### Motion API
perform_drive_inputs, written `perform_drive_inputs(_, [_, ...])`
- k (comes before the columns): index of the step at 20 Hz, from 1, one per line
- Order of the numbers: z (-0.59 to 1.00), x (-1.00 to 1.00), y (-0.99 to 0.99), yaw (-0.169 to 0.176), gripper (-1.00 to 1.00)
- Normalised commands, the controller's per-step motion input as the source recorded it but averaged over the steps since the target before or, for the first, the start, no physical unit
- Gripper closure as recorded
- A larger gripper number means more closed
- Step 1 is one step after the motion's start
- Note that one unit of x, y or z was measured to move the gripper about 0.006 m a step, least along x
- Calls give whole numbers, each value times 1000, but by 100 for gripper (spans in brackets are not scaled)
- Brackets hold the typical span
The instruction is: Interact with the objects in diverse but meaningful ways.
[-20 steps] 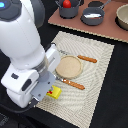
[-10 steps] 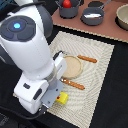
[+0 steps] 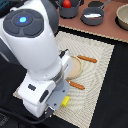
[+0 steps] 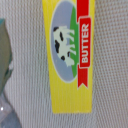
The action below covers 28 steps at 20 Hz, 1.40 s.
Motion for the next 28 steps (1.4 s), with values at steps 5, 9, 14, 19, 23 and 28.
perform_drive_inputs(5, [622,379,595,42,-100])
perform_drive_inputs(9, [-12,232,748,99,-100])
perform_drive_inputs(14, [-297,17,717,95,-100])
perform_drive_inputs(19, [-371,75,645,93,-100])
perform_drive_inputs(23, [-233,-15,334,70,-100])
perform_drive_inputs(28, [-236,-84,330,94,-100])
